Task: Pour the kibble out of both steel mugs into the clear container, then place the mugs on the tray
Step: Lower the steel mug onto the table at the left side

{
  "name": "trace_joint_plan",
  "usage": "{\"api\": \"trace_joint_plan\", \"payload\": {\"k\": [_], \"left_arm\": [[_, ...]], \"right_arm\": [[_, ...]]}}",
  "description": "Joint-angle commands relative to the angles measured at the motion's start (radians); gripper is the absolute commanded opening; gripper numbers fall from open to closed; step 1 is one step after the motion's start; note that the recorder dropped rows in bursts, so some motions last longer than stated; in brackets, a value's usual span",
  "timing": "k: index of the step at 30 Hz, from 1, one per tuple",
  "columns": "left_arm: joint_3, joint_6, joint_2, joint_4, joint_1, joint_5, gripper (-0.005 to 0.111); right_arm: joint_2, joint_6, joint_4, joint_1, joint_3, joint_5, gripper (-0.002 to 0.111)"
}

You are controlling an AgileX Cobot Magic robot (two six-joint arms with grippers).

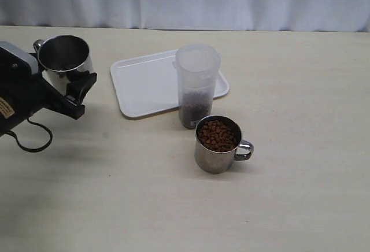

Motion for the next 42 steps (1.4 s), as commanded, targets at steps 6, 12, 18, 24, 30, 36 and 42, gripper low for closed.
{"api": "trace_joint_plan", "payload": {"k": [6, 12, 18, 24, 30, 36, 42], "left_arm": [[-0.030, 0.009, 0.140, -0.056, 0.087, -0.030, 0.000], [-0.088, 0.001, 0.214, 0.017, 0.094, -0.030, 0.000], [-0.148, -0.037, 0.265, 0.087, 0.094, 0.022, 0.000], [-0.170, -0.047, 0.301, 0.094, 0.094, 0.087, 0.000], [-0.170, -0.048, 0.301, 0.094, 0.094, 0.133, 0.000], [-0.149, -0.099, 0.248, 0.158, 0.094, 0.149, 0.000], [-0.150, -0.129, 0.214, 0.223, 0.094, 0.238, 0.015]], "right_arm": [[-0.004, -0.005, -0.005, 0.003, 0.005, -0.002, 0.005], [-0.004, -0.005, -0.005, 0.003, 0.005, -0.002, 0.005], [-0.004, -0.005, -0.005, 0.003, 0.005, -0.002, 0.005], [-0.004, -0.005, -0.005, 0.003, 0.005, -0.002, 0.005], [-0.004, -0.005, -0.005, 0.003, 0.005, -0.002, 0.005], [-0.004, -0.005, -0.005, 0.003, 0.005, -0.002, 0.005], [-0.004, -0.005, -0.005, 0.003, 0.005, -0.002, 0.005]]}}
